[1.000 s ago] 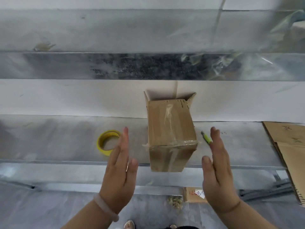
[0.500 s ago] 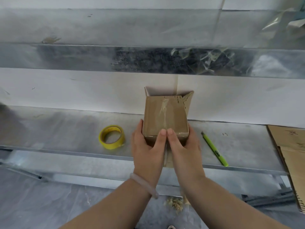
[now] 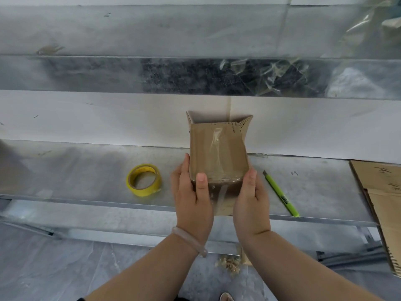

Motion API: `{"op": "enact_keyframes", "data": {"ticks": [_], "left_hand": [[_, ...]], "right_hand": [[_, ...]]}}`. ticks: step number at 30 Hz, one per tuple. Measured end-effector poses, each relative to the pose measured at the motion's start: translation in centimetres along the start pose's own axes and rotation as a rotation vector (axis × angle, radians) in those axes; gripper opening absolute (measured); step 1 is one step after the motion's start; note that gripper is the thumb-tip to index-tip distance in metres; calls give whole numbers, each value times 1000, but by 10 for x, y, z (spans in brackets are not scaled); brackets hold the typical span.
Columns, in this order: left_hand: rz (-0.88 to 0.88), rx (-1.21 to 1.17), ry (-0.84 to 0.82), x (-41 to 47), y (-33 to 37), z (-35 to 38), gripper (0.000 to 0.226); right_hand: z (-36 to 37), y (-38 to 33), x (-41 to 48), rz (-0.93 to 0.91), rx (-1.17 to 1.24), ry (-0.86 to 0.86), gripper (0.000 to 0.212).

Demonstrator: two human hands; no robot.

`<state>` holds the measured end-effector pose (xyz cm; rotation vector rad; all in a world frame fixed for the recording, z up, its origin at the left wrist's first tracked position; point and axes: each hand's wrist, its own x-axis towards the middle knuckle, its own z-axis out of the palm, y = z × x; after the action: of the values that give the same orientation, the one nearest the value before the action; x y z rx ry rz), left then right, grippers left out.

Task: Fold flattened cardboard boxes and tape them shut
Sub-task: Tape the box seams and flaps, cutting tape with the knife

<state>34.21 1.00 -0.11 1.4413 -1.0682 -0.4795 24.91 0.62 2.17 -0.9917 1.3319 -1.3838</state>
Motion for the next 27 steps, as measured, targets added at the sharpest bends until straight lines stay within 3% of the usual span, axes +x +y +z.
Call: {"op": "enact_keyframes", "data": {"ticks": [5, 9, 13, 18, 21, 27], "left_hand": [[-33, -191, -139, 2, -4, -4, 77], [-3, -128, -157, 6, -11, -6, 82], [14, -104, -131, 4, -13, -6, 74], [-137, -287, -106, -5, 1, -4, 66], [-204, -357, -98, -3, 13, -3, 46], [-142, -379, -109, 3, 23, 2, 36]], "right_hand": [[-2, 2, -2, -114, -33, -124, 41], [-3, 7, 4, -182, -182, -83, 37], [-3, 9, 4, -226, -221, -74, 23], [-3, 9, 1, -117, -22, -95, 38], [0, 1, 0, -33, 31, -106, 35], [0, -3, 5, -25, -65, -68, 18]]}}
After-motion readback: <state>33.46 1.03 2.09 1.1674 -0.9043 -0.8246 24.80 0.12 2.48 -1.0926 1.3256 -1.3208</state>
